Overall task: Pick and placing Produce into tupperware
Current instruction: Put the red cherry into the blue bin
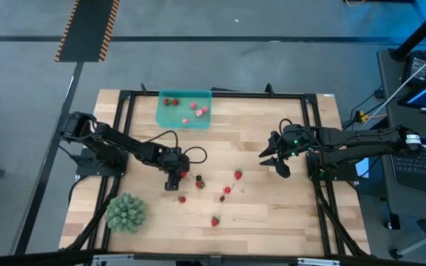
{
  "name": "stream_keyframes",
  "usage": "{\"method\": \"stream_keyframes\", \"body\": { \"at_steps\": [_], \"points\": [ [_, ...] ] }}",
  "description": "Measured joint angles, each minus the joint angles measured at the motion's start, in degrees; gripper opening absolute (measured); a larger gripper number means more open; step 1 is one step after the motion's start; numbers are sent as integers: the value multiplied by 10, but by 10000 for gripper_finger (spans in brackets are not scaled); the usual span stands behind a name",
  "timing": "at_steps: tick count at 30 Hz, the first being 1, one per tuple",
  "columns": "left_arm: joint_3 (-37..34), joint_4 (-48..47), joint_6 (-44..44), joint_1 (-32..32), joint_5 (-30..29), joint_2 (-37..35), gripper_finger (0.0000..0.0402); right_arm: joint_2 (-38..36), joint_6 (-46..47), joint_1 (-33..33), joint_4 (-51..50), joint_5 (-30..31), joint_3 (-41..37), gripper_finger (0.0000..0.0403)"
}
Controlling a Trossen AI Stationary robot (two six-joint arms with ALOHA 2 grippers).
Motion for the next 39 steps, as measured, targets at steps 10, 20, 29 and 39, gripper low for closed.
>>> {"method": "stream_keyframes", "body": {
  "at_steps": [10,20,29,39],
  "points": [
    [1,42,0,0,0,14,170,0,2,0,-3,0,0,165],
    [2,29,-1,0,3,11,170,0,2,0,-7,0,0,165],
    [36,15,0,0,1,8,170,0,1,0,-7,0,0,165],
    [57,-68,-1,0,-2,7,170,0,0,0,-8,0,0,165]
  ]
}}
